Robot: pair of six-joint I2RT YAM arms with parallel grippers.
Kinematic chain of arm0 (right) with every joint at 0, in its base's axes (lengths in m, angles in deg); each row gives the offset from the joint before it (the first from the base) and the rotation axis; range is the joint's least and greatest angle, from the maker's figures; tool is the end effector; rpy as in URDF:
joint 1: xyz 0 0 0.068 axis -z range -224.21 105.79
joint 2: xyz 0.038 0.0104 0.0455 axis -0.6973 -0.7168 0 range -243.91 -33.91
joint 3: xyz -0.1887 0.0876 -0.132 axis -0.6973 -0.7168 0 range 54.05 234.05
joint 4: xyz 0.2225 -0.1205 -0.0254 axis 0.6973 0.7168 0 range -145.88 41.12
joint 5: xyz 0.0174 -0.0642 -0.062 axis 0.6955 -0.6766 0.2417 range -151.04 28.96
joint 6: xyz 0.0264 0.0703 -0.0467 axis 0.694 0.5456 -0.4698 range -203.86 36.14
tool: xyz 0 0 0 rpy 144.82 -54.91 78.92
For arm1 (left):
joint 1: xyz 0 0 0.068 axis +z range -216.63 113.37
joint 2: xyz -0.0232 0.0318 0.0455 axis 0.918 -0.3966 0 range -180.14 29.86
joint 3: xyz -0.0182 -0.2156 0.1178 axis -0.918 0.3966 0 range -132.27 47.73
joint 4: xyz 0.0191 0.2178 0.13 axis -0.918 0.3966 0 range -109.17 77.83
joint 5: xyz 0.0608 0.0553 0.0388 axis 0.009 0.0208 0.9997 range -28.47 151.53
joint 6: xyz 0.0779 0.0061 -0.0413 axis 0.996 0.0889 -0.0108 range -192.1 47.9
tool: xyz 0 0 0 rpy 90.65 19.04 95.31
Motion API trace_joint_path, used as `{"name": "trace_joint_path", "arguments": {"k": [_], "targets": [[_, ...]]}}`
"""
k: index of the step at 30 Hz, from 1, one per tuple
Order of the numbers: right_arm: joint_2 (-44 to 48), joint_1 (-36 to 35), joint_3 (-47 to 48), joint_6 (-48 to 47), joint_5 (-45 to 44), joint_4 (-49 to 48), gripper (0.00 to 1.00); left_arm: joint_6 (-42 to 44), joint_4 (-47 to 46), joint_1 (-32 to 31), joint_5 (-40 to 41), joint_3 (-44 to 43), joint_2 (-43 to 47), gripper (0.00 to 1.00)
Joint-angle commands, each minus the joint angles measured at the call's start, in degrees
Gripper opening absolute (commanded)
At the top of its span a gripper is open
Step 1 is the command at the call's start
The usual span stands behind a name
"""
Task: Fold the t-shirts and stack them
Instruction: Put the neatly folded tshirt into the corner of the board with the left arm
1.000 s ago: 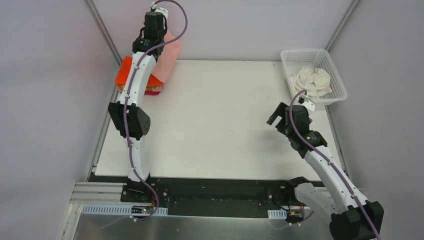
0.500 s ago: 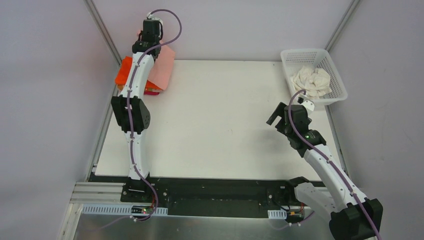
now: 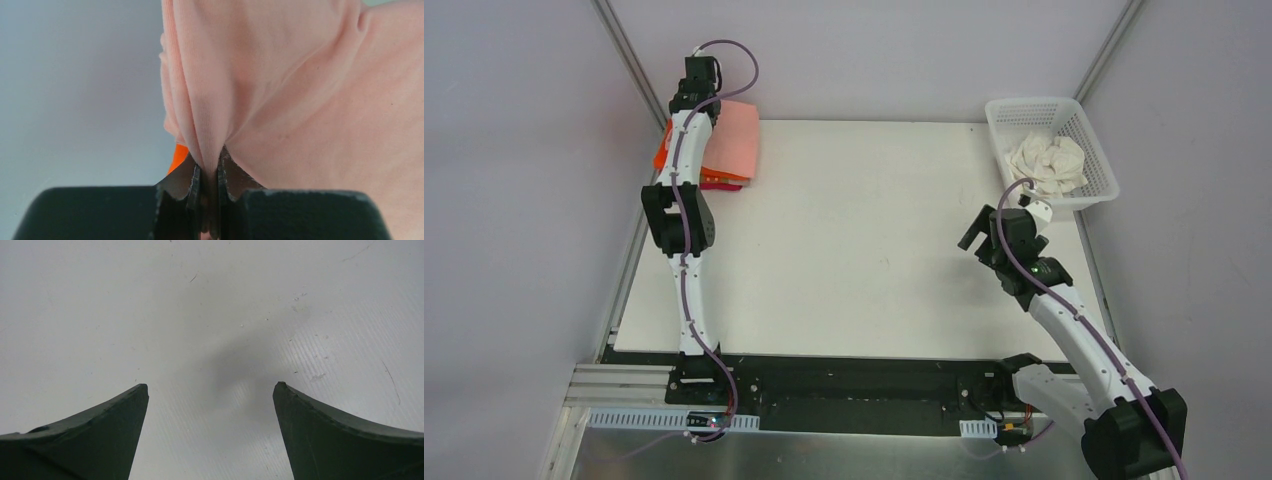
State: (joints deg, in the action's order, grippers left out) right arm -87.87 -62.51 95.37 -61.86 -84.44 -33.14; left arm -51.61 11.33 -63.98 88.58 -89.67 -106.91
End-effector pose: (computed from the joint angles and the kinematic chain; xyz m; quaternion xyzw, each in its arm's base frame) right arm 0.2421 0.0473 0.2268 0.1210 0.8666 -0.0144 0.4839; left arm 0.5517 0.0614 0.2665 0.0147 0.8494 0.2960 0.4366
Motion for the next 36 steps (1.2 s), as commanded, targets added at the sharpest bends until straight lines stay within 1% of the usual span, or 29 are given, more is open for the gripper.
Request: {"name": "trace_joint_path", "arguments": {"k": [1,6,22,26,27,28,29,30,33,34,35,36], "targets": [[-0.6,0.2,0.1,-0.4,-2.3,-0.9,1.00,3.0,-4.0,1.2,0.4,-2.8,1.5,0.00],[-1.5,0.1,0.4,-0.3,-2.2,-0.9,1.00,4.6,-5.1,1.4,-0.4,-1.3,1.8,0.00],[-1.9,0.1,1.1,-0.3,-2.1,0.4,1.00,7.6,-8.5,2.7,4.0,-1.0,-0.9,0.00],[-1.7,0.2,1.2,-0.4,-2.4,0.6,1.00,8.1,-8.6,2.8,4.8,-0.9,-1.3,0.17],[-1.8,0.1,1.3,-0.5,-2.5,0.7,1.00,8.3,-8.6,2.8,5.0,-0.8,-1.3,0.23],[-1.8,0.1,1.4,-0.5,-2.5,0.7,0.99,8.3,-8.6,2.8,5.2,-0.8,-1.1,0.33],[-1.8,0.1,1.4,-0.5,-2.4,0.7,1.00,8.3,-8.6,2.7,5.2,-0.8,-0.9,0.46],[-1.8,0.2,1.4,-0.5,-2.3,0.7,1.00,8.1,-8.6,2.8,5.2,-0.8,-0.6,0.56],[-1.9,0.1,1.7,-0.5,-1.9,0.9,1.00,7.5,-8.6,2.7,5.6,-0.9,0.8,0.75],[-1.8,0.1,1.7,-0.5,-1.9,1.1,1.00,7.3,-8.6,2.7,5.6,-0.9,1.5,0.84],[-1.7,0.1,1.8,-0.4,-1.8,1.1,1.00,6.8,-8.6,2.6,5.6,-0.8,2.3,0.95],[-1.6,0.2,1.9,-0.3,-1.9,1.0,1.00,6.2,-8.6,2.5,5.6,-0.7,3.1,0.98]]}}
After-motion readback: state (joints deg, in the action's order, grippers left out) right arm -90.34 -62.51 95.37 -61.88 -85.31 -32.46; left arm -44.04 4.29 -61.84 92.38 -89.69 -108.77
